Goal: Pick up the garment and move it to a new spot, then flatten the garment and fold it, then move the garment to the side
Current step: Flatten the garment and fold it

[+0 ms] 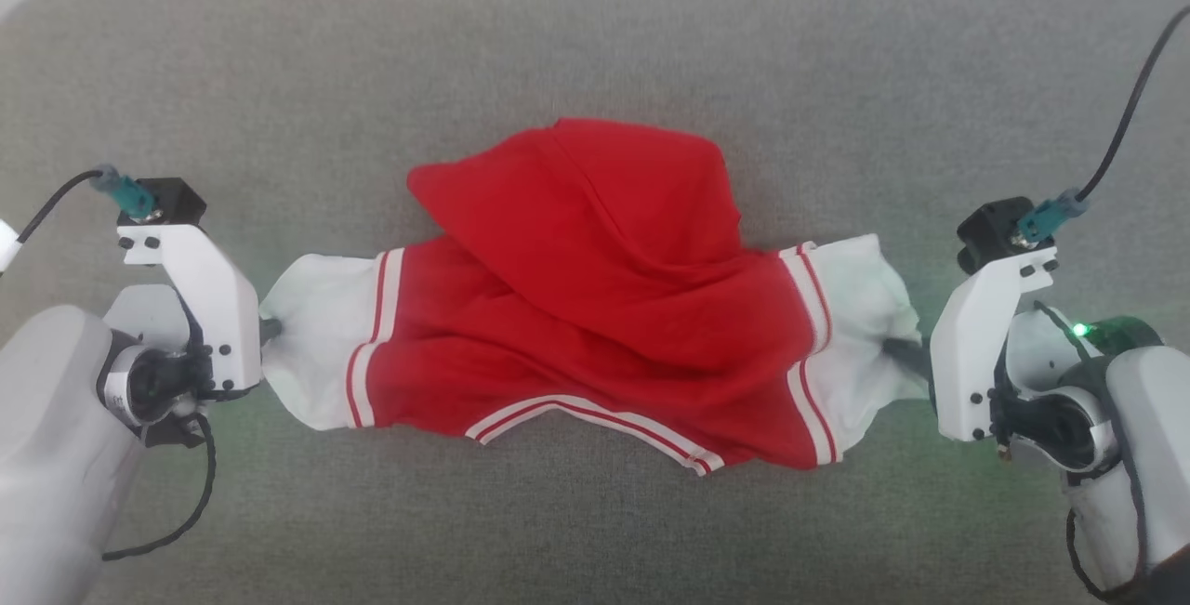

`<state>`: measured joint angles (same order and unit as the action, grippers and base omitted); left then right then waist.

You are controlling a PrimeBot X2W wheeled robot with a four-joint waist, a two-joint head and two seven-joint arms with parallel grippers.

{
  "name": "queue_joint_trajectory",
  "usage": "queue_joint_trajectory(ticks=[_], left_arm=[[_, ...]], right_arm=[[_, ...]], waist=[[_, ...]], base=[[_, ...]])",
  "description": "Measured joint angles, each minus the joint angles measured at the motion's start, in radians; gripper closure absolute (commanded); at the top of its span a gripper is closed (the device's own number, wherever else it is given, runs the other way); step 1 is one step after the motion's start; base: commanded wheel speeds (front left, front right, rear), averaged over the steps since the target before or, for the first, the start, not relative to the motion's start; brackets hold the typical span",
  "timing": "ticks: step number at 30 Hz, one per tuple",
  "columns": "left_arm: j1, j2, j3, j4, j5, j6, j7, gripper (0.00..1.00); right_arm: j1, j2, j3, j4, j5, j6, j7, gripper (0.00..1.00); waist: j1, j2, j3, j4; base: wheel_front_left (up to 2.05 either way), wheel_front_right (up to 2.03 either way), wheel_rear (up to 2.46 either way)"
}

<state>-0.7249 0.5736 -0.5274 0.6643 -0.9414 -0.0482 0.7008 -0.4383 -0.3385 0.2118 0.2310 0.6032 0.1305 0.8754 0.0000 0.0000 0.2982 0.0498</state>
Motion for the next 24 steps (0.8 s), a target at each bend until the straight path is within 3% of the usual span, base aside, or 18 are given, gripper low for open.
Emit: queue_joint_trajectory(ticks=[11,24], left_arm=[[-0.06,0.067,0.016,-0.244,0.01,0.069,0.064,1.0],[-0.242,0.097,0.067,-0.351,0.035,0.122,0.075,1.0]], right_arm=[[-0.09,-0.023,-0.034,-0.119,0.095,0.0,0.011,1.0],[-0.365,-0.002,-0.039,-0.078,0.098,0.0,-0.162,1.0]], waist=[[0.0,0.0,-0.136,-0.006],[0.0,0.0,-0.263,-0.023]], base=[[0.0,0.0,0.0],[0.0,0.0,0.0]])
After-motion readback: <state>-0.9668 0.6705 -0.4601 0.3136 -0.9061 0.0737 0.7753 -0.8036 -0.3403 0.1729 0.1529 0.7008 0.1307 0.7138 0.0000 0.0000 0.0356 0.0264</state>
